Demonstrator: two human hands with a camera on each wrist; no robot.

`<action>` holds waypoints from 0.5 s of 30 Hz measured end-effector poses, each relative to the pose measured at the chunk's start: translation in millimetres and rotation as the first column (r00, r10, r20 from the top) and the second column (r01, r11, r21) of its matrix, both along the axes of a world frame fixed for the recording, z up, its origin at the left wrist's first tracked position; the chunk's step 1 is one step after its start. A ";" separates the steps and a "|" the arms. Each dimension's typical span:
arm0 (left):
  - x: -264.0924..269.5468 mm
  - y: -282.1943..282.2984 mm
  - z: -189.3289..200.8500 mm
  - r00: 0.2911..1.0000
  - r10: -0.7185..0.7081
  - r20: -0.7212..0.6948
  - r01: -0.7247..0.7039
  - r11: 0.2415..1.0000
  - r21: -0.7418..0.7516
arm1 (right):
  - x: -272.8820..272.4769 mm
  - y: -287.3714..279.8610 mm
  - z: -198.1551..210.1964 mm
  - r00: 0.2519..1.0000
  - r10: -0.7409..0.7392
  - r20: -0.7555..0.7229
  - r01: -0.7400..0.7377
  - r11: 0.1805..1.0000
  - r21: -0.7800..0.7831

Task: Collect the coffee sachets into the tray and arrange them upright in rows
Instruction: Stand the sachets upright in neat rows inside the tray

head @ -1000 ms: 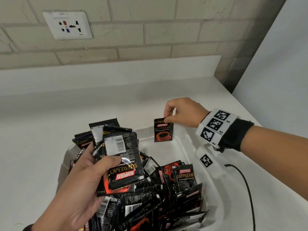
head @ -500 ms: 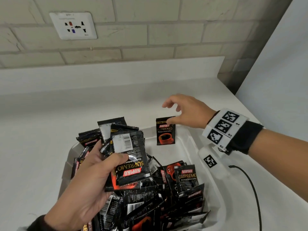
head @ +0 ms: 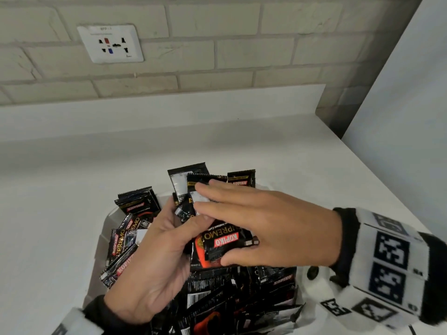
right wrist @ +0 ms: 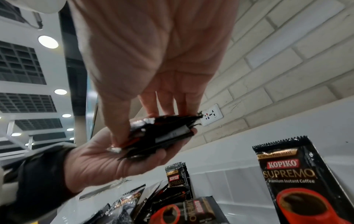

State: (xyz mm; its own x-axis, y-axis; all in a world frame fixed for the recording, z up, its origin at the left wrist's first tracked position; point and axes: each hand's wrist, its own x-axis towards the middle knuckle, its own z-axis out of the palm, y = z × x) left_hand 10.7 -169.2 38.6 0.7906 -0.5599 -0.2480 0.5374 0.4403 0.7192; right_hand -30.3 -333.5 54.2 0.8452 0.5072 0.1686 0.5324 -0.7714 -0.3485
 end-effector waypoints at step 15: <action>0.7 9.0 -7.4 0.993 0.012 -0.117 -0.017 0.999 -0.039 | 0.9 -12.9 9.4 0.969 -0.110 -0.220 0.182 0.922 0.342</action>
